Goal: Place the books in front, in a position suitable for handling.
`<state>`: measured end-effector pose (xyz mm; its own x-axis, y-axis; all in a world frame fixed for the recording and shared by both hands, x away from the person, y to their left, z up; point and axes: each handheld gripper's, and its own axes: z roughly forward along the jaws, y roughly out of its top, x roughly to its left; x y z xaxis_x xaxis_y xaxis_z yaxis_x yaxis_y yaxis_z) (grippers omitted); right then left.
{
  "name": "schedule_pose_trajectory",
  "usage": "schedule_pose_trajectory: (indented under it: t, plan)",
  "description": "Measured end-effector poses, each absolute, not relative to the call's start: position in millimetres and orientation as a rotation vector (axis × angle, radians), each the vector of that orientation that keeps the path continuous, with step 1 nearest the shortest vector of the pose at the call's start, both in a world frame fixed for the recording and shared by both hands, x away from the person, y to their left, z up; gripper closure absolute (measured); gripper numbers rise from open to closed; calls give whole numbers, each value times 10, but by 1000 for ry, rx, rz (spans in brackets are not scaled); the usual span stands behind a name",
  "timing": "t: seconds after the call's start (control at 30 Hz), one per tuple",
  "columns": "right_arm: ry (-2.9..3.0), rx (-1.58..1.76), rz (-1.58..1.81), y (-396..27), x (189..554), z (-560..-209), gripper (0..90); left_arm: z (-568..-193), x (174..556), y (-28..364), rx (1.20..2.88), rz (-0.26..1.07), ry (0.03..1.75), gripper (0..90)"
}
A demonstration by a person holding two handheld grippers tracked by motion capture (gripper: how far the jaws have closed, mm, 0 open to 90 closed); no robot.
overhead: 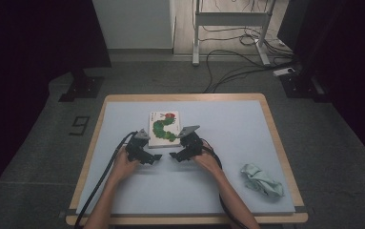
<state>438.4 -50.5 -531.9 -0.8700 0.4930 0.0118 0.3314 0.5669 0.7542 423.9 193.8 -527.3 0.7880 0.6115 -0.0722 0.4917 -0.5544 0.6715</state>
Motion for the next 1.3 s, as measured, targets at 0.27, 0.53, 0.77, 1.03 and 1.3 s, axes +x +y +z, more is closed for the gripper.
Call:
schedule_pose_trajectory:
  t: [0.27,0.53,0.77,1.03,1.3]
  plan:
    - [2610,705,1211,-538,4283,-5317,105,-5275,4168,1943,2247,194,817,0]
    - [2615,702,1208,-570,4095,-5314,102,-5275,4007,1916,2242,183,816,0]
    - [2625,705,1224,-616,3911,-5312,100,-5266,3853,1890,2244,165,818,0]
    - [2626,715,1252,-673,3681,-5319,94,-5263,3653,1837,2256,170,811,0]
    - [2632,716,1262,-719,3420,-5319,87,-5266,3435,1810,2241,153,811,0]
